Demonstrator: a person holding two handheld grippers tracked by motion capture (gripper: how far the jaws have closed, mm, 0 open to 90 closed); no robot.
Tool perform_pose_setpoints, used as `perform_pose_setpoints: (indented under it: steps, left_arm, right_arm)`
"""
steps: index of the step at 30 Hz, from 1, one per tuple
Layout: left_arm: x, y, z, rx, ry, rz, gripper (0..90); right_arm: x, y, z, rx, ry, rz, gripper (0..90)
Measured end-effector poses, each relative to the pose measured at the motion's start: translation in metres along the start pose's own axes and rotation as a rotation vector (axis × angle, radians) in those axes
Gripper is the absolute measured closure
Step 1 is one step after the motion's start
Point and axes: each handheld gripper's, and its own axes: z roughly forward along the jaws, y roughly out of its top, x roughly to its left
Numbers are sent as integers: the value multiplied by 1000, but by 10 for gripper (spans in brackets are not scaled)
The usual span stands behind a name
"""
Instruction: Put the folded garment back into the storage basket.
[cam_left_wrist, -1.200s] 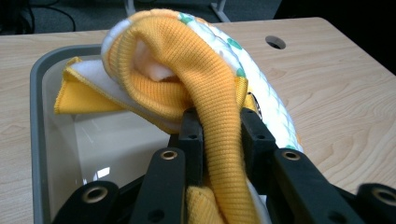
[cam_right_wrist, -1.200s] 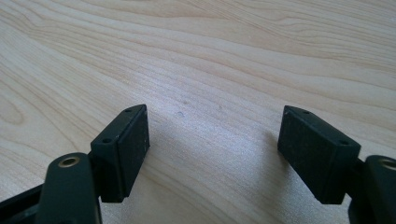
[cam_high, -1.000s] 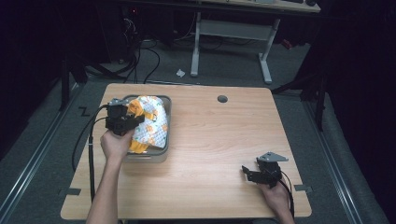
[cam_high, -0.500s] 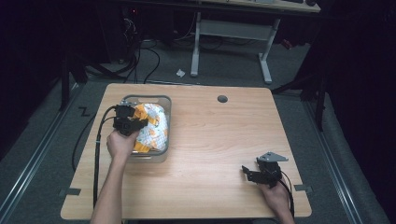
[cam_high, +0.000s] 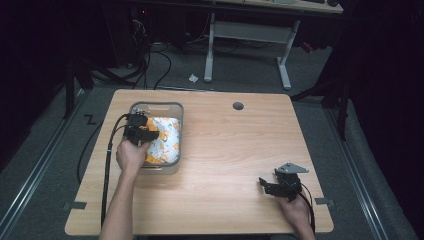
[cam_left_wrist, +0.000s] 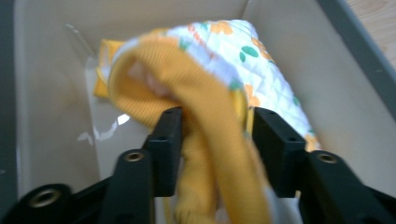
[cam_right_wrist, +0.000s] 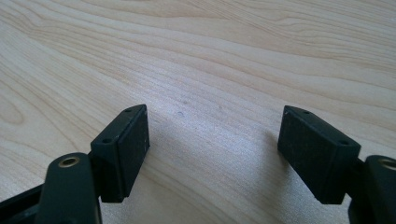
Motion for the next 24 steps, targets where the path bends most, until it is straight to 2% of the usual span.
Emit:
perform_pose_setpoints:
  steps: [5,11,24]
  left_arm:
    - [0,1,-8,-50,24,-12,435]
    - [-4,-1,-21,-88,31,12,408]
    - [-13,-5,-43,-169,-16,16,382]
  right_arm:
    - [0,0,0,0,0,0,250]
    - [0,0,0,0,0,0,250]
    - [0,0,0,0,0,0,250]
